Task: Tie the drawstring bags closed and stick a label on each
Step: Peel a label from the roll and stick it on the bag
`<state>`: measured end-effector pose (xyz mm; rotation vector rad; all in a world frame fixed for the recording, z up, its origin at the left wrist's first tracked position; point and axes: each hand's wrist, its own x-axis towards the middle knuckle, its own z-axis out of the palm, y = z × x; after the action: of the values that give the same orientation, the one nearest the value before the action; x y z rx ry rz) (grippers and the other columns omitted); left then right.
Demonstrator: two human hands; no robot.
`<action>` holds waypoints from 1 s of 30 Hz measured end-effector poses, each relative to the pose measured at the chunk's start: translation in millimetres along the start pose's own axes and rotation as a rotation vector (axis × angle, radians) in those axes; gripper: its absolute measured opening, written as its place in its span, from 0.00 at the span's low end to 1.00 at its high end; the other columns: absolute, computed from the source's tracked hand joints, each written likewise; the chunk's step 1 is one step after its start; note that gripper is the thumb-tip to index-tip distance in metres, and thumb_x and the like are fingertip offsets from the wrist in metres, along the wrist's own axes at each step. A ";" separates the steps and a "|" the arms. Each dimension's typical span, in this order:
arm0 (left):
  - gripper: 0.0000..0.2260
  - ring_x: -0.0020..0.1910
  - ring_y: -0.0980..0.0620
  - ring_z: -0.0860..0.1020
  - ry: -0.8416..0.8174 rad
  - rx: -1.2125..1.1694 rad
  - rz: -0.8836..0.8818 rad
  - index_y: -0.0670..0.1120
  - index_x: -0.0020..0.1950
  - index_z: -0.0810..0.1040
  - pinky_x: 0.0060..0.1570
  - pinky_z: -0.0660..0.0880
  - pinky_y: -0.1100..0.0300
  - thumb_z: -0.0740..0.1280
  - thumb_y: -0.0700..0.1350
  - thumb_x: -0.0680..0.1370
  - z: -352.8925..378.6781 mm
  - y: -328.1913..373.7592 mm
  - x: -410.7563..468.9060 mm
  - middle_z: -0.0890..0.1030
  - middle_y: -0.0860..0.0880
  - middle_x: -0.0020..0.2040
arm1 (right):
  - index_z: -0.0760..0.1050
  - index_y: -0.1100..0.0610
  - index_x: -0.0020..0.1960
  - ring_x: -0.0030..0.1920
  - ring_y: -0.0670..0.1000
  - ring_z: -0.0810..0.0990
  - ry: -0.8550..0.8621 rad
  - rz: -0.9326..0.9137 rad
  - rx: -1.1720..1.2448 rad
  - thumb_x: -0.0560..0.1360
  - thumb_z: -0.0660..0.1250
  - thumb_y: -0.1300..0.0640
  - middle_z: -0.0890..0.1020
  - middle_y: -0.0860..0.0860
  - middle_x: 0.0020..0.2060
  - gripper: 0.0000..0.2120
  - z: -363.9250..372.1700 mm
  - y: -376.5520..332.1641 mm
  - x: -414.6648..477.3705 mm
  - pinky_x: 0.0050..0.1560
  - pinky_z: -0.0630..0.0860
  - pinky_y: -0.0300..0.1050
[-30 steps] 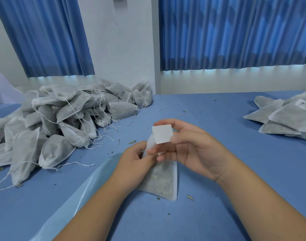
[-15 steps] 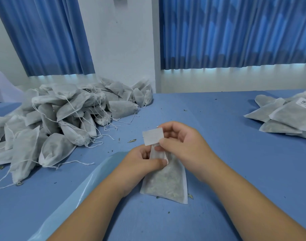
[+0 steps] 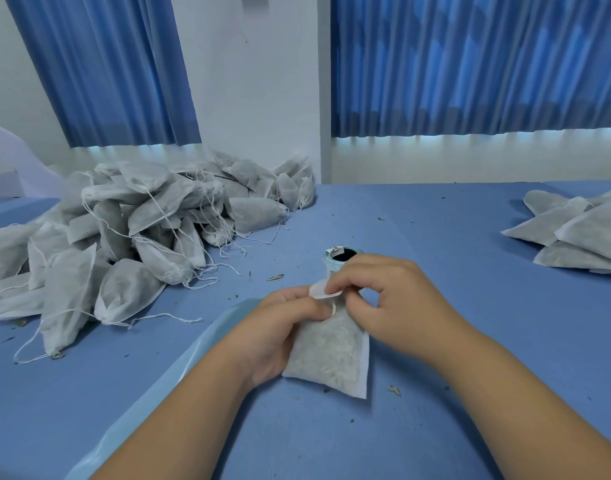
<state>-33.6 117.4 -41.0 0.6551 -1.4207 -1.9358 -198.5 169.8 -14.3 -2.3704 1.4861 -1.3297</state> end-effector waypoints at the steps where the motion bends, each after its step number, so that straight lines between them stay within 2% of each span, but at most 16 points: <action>1: 0.11 0.39 0.47 0.82 0.006 -0.002 -0.004 0.40 0.48 0.83 0.39 0.78 0.58 0.66 0.37 0.68 -0.3 0.3 -0.5 0.82 0.42 0.42 | 0.84 0.54 0.44 0.43 0.43 0.79 0.003 -0.009 -0.006 0.69 0.65 0.69 0.81 0.42 0.40 0.14 -1.4 0.3 -0.2 0.45 0.73 0.34; 5: 0.14 0.43 0.46 0.80 0.056 -0.003 -0.019 0.40 0.52 0.82 0.43 0.77 0.56 0.67 0.39 0.67 -0.8 1.8 -0.7 0.81 0.41 0.46 | 0.85 0.55 0.46 0.44 0.48 0.81 -0.042 -0.050 -0.088 0.70 0.67 0.69 0.83 0.46 0.42 0.12 -5.0 2.2 -1.4 0.46 0.77 0.47; 7: 0.16 0.44 0.45 0.78 0.061 -0.043 -0.049 0.40 0.54 0.80 0.44 0.74 0.55 0.65 0.41 0.67 -2.0 2.4 -0.9 0.78 0.40 0.47 | 0.85 0.53 0.49 0.46 0.47 0.80 -0.084 -0.037 -0.123 0.72 0.68 0.68 0.83 0.44 0.45 0.14 -5.6 2.2 -2.9 0.47 0.77 0.48; 10: 0.15 0.44 0.46 0.80 0.051 -0.134 -0.070 0.40 0.54 0.79 0.43 0.77 0.56 0.66 0.46 0.71 -3.0 3.3 -2.2 0.80 0.43 0.46 | 0.84 0.50 0.55 0.53 0.46 0.77 -0.146 -0.008 -0.141 0.74 0.66 0.67 0.80 0.41 0.51 0.17 -6.8 1.6 -4.7 0.54 0.75 0.45; 12: 0.17 0.46 0.45 0.82 0.106 -0.117 -0.022 0.40 0.55 0.82 0.46 0.79 0.55 0.68 0.49 0.72 -4.4 1.6 -0.1 0.82 0.41 0.49 | 0.83 0.47 0.57 0.59 0.44 0.74 -0.194 0.017 -0.155 0.75 0.64 0.66 0.78 0.41 0.57 0.19 -7.3 1.7 -5.1 0.59 0.71 0.40; 14: 0.15 0.47 0.43 0.82 0.161 -0.088 0.048 0.39 0.53 0.83 0.49 0.79 0.53 0.70 0.46 0.71 -5.1 0.4 1.8 0.82 0.38 0.50 | 0.84 0.45 0.55 0.61 0.40 0.70 -0.204 0.064 -0.094 0.74 0.64 0.64 0.76 0.38 0.57 0.19 -7.7 0.0 -5.5 0.61 0.66 0.33; 16: 0.13 0.44 0.43 0.82 0.160 -0.091 0.083 0.38 0.53 0.83 0.46 0.80 0.54 0.71 0.42 0.70 -6.2 0.1 2.0 0.83 0.38 0.47 | 0.86 0.46 0.47 0.59 0.37 0.70 -0.163 0.127 -0.003 0.73 0.65 0.63 0.76 0.35 0.54 0.15 -6.3 -3.2 -5.8 0.59 0.63 0.28; 19: 0.13 0.42 0.44 0.83 0.117 -0.084 0.107 0.37 0.53 0.83 0.43 0.80 0.54 0.70 0.38 0.70 -7.9 0.1 1.8 0.83 0.38 0.46 | 0.83 0.49 0.41 0.55 0.39 0.73 -0.094 0.212 0.100 0.72 0.68 0.61 0.76 0.38 0.50 0.09 -1.3 -4.5 -5.0 0.55 0.66 0.29; 21: 0.15 0.44 0.44 0.82 0.089 -0.045 0.116 0.35 0.55 0.81 0.47 0.80 0.54 0.71 0.37 0.70 -6.3 -0.5 2.0 0.82 0.37 0.47 | 0.79 0.48 0.42 0.52 0.38 0.74 -0.055 0.270 0.132 0.71 0.72 0.57 0.75 0.40 0.48 0.04 2.1 -5.0 -3.9 0.51 0.68 0.30; 25: 0.16 0.50 0.41 0.82 0.056 -0.011 0.131 0.35 0.57 0.81 0.53 0.79 0.51 0.70 0.34 0.70 -4.6 -1.7 0.8 0.82 0.34 0.53 | 0.70 0.44 0.48 0.45 0.38 0.76 0.004 0.481 0.200 0.67 0.77 0.48 0.74 0.41 0.50 0.17 6.3 -2.0 -2.5 0.45 0.73 0.36; 27: 0.17 0.51 0.41 0.82 0.061 -0.006 0.144 0.34 0.58 0.81 0.54 0.79 0.51 0.70 0.35 0.70 -4.3 -1.3 0.6 0.82 0.33 0.54 | 0.72 0.44 0.51 0.41 0.43 0.80 -0.025 0.583 0.304 0.67 0.77 0.47 0.79 0.44 0.47 0.18 4.6 -1.1 -1.8 0.45 0.77 0.42; 30: 0.17 0.48 0.42 0.82 0.094 -0.024 0.144 0.32 0.58 0.79 0.50 0.80 0.53 0.71 0.37 0.71 -3.6 -1.3 1.1 0.83 0.34 0.52 | 0.78 0.49 0.49 0.43 0.52 0.84 -0.081 0.625 0.443 0.69 0.77 0.53 0.84 0.53 0.42 0.12 0.4 1.1 -1.6 0.47 0.79 0.49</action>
<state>-32.1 114.6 -43.3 0.6071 -1.3469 -1.7847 -199.4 170.3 -16.1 -1.5004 1.5232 -1.2112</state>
